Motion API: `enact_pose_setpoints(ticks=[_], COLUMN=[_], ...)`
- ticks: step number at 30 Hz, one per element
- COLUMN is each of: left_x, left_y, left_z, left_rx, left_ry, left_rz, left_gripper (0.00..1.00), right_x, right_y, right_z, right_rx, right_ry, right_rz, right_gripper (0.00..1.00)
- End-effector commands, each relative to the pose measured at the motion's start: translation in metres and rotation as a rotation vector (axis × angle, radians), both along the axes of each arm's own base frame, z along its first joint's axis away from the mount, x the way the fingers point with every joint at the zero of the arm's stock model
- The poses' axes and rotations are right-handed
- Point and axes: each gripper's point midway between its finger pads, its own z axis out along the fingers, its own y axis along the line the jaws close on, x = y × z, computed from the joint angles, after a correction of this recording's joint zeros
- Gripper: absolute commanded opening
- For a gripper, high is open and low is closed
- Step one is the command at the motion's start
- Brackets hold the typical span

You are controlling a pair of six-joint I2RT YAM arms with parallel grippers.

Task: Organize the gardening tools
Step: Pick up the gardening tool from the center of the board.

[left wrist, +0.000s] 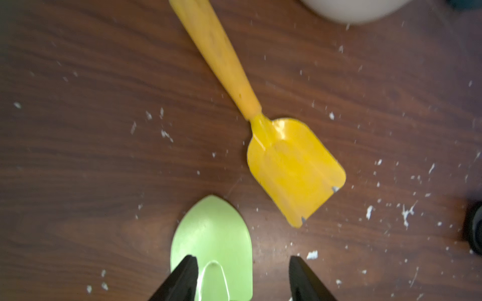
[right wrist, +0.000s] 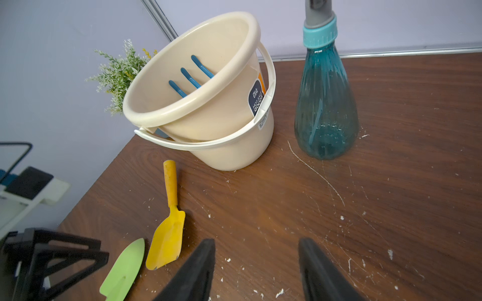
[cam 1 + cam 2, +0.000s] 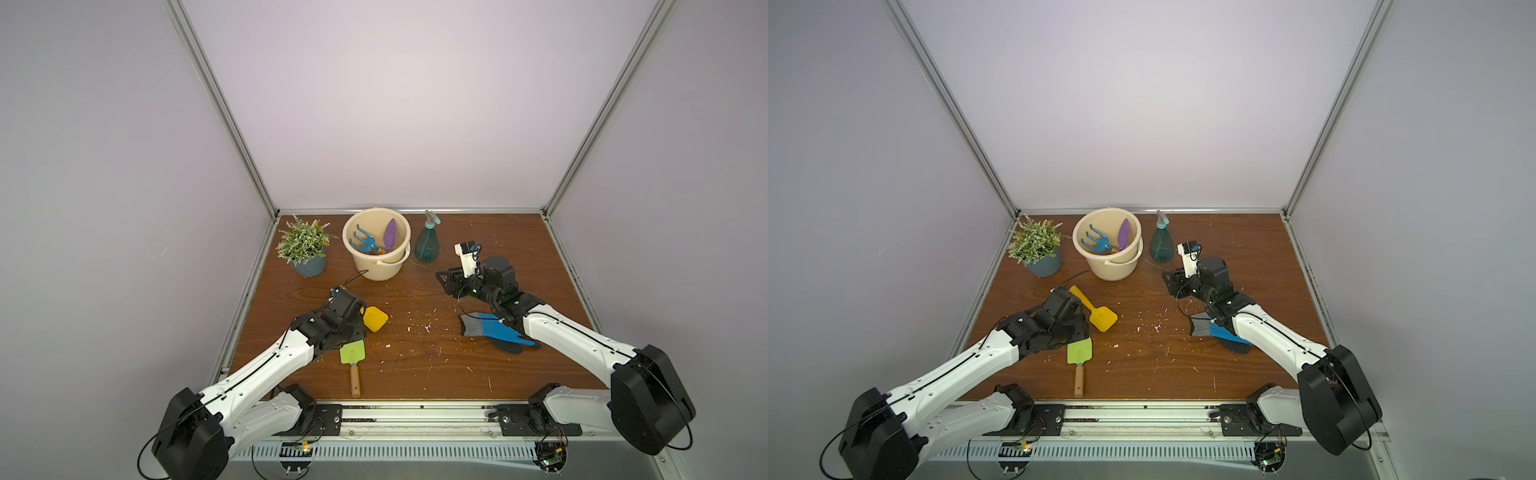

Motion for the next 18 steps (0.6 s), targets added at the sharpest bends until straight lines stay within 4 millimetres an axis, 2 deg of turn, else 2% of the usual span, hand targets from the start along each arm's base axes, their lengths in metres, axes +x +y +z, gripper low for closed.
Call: enact_pose_setpoints(ticks=[1, 9, 18], left_x=[-0.025, -0.034, -0.066], left_y=[-0.005, -0.001, -0.002], left_z=[-0.008, -0.022, -0.039], left_rx=[-0.024, 0.004, -0.02], left_ry=[0.084, 0.122, 0.209], left_rz=[0.025, 0.036, 0.055], left_gripper=[0.6, 0.59, 0.57], right_x=[0.004, 0.004, 0.002], right_y=[0.004, 0.01, 0.008], right_z=[0.008, 0.005, 0.0], right_rx=[0.015, 0.019, 0.013], right_ry=[-0.04, -0.025, -0.019], right_rz=[0.003, 0.03, 0.028], right_gripper=[0.58, 0.58, 0.58])
